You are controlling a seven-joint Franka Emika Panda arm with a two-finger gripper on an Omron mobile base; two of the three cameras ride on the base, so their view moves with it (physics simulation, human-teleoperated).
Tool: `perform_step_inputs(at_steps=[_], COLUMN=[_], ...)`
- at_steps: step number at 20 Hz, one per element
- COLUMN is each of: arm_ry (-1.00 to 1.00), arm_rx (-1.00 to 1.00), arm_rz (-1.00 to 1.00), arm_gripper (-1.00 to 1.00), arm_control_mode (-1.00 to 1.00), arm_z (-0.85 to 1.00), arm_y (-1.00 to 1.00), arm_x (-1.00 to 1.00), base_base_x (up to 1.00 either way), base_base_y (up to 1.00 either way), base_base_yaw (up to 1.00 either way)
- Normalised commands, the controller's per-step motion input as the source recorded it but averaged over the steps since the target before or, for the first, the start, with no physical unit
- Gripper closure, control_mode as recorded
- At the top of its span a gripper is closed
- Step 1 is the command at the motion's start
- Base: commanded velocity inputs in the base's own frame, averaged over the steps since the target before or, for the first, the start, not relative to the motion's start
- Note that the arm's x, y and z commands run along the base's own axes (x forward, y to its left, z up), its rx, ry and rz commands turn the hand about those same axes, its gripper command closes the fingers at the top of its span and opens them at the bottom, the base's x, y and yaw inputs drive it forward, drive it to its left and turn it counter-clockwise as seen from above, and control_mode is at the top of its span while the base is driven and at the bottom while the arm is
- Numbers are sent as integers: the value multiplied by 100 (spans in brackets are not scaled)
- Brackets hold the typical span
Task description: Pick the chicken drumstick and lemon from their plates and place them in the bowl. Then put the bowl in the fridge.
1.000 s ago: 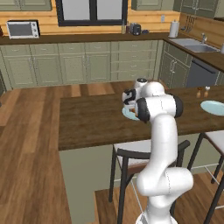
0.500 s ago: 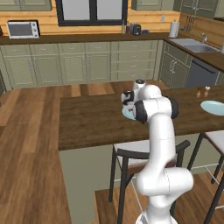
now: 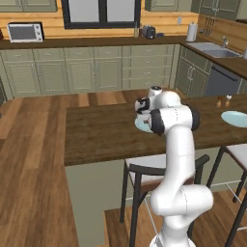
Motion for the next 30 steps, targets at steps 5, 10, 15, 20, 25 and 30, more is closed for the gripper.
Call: perform_step_inputs(at_steps=[5,10,15,20,25,30], arm_ry=[-31,-8,3,-3,-3,0], arm_rx=[0,0,1,-1,-1,0], arm_rz=[0,0,0,0,0,0], arm_gripper=[100,100,100,100,100,100], arm_control_mode=[-100,-100,-100,-100,100,100], arm_z=[5,68,97,86,39,0], arm_y=[0,-2,-5,5,0,0], arm_x=[-100,-100,-100,-99,-80,0], base_base_x=[0,0,0,0,-20,-98], base_base_y=[0,0,0,0,-3,-75], base_base_yaw=[0,0,0,0,0,-5])
